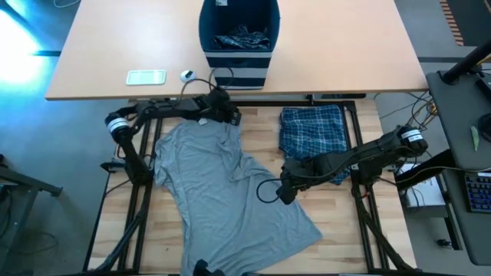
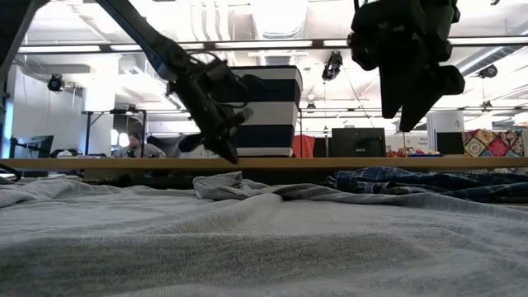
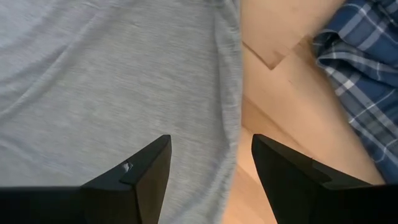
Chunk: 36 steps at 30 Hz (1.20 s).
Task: Fold Laundry from Bin
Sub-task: Fold the gray shirt
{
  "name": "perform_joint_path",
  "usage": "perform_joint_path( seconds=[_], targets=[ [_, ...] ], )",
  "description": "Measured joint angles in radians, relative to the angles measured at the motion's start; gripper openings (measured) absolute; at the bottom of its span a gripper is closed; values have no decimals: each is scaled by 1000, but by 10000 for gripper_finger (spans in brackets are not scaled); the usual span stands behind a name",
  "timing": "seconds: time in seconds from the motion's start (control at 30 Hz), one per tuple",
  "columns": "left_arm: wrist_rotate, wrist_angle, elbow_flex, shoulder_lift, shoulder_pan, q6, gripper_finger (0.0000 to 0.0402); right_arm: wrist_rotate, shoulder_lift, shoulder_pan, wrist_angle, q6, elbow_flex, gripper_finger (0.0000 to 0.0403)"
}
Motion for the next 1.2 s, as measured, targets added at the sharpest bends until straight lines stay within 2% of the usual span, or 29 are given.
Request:
perform_joint_path(
  seconds=[0.27,0.43,0.63,0.77,0.9,1.03,1.2],
  targets=[
    [2,114,-3,134,-4,-3,0,-7,0,-11,26,-30,-2,219],
    [9,111,1,182,45,6,0,-12,24,65,37,3,-18,219],
    [-14,42,59,177,93,54,0,-68,143,200,64,85,-59,219],
    [-39,-23,100,179,140,105,0,-149,242,272,178,163,-104,219],
    [-33,-95,131,170,168,135,0,-177,297,323,239,250,-110,219],
    [-8,-174,150,102,149,181,0,-179,290,339,234,289,-93,219],
    [54,-167,105,40,73,180,0,-183,241,344,197,319,-81,219]
  ],
)
